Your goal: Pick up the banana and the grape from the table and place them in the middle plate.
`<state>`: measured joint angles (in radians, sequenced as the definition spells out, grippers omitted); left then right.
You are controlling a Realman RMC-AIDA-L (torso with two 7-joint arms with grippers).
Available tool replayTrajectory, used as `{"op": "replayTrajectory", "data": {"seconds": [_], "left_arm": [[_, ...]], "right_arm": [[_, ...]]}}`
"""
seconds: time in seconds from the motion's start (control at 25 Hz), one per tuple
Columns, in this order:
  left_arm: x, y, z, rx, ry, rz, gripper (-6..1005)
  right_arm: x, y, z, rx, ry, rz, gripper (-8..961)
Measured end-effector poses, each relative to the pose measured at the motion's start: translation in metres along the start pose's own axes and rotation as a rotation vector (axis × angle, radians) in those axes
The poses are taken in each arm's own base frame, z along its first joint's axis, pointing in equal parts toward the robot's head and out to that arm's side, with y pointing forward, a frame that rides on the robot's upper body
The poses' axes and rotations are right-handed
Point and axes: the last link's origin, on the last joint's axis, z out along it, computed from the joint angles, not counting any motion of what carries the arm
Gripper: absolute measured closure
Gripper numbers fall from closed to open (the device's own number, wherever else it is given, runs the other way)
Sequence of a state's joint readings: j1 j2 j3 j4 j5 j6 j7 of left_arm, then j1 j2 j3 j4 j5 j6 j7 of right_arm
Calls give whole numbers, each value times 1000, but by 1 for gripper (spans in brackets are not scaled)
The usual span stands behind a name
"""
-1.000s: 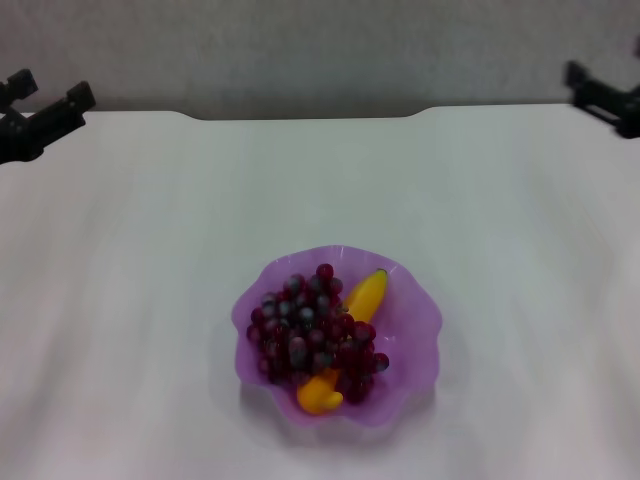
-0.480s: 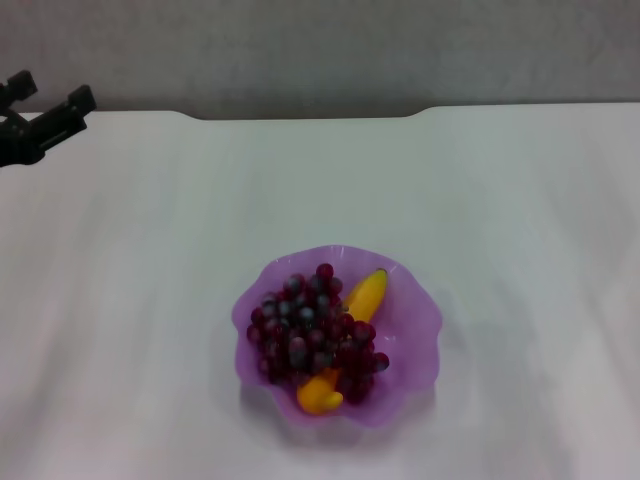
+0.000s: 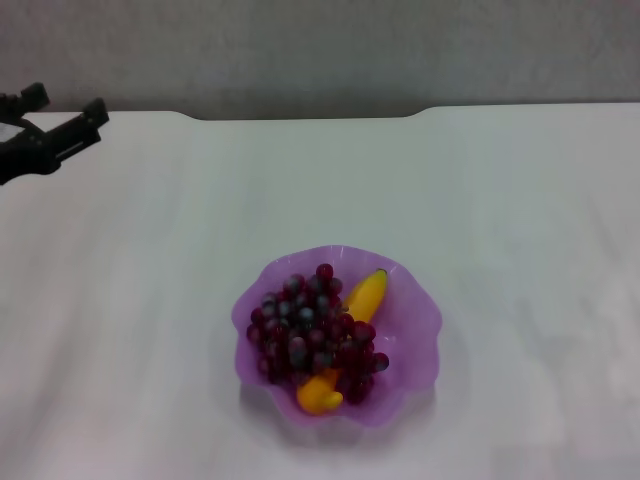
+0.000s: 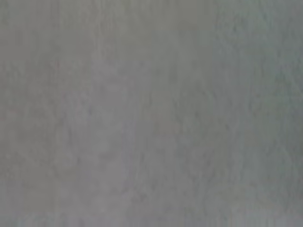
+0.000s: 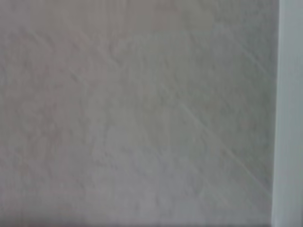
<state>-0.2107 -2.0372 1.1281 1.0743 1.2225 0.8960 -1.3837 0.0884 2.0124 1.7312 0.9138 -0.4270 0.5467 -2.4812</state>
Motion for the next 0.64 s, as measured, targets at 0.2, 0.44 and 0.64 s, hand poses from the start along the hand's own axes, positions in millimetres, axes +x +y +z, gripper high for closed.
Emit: {"op": "replayTrajectory", "data": {"seconds": [0.2,0.44,0.64], "left_arm": [[-15,4,13,62,-73,63,123],[-30,4,20,143,-147,139,123],[-35,5,21,164,-166,165,123]], "right_arm": [[21,2,3,12,46,-26,73],[28,3,4,10,58,-22,73],[29,9,4,-10,60,-27,73]]}}
